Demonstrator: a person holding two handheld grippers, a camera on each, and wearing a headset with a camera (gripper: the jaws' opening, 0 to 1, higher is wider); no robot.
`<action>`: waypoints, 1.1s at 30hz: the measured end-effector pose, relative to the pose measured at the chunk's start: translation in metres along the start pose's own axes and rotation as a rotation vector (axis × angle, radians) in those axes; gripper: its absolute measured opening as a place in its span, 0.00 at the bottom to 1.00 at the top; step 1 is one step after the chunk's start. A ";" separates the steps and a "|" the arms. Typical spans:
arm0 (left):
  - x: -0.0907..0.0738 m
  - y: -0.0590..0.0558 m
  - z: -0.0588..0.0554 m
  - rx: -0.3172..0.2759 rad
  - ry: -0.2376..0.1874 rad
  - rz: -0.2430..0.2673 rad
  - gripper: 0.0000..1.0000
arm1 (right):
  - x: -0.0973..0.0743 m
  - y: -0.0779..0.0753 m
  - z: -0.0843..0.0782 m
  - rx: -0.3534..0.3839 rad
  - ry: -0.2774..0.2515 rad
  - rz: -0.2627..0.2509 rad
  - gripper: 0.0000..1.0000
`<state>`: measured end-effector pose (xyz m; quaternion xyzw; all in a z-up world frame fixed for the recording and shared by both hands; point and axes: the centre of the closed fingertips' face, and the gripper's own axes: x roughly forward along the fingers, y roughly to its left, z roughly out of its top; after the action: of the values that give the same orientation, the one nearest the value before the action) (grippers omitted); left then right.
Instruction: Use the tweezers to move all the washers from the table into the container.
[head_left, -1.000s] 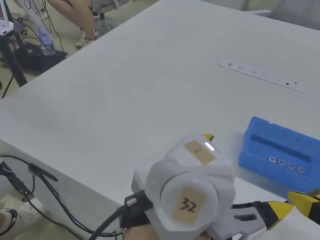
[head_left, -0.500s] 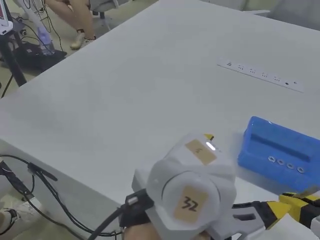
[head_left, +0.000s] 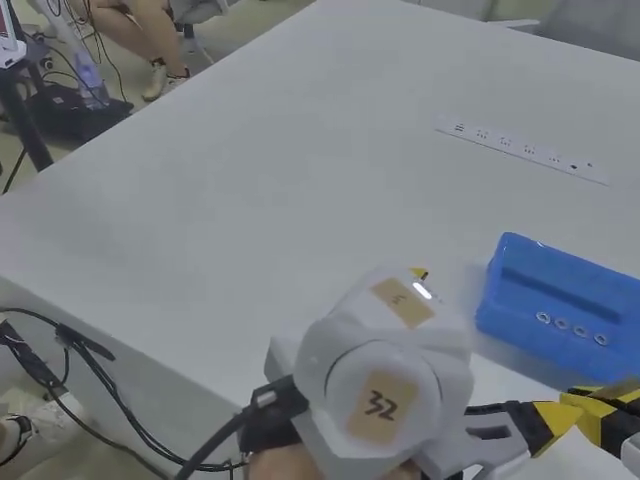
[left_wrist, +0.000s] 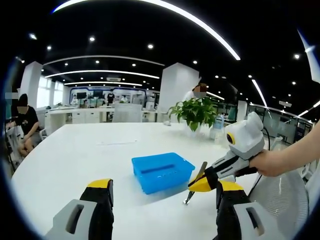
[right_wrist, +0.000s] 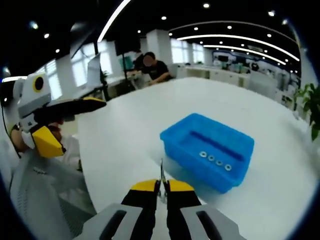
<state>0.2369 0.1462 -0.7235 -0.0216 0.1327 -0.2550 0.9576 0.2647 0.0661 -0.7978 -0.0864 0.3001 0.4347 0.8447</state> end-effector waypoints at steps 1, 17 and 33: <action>0.000 0.000 0.000 -0.003 -0.001 0.000 0.86 | -0.002 -0.001 0.010 0.056 -0.045 0.005 0.02; 0.001 -0.001 0.000 0.000 0.001 -0.002 0.86 | -0.013 -0.022 0.067 0.106 -0.177 0.013 0.03; 0.001 -0.002 -0.002 0.005 0.010 -0.011 0.85 | 0.031 -0.070 0.097 0.184 -0.190 0.040 0.02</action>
<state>0.2367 0.1440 -0.7255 -0.0188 0.1366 -0.2608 0.9555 0.3750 0.0838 -0.7460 0.0390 0.2591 0.4285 0.8647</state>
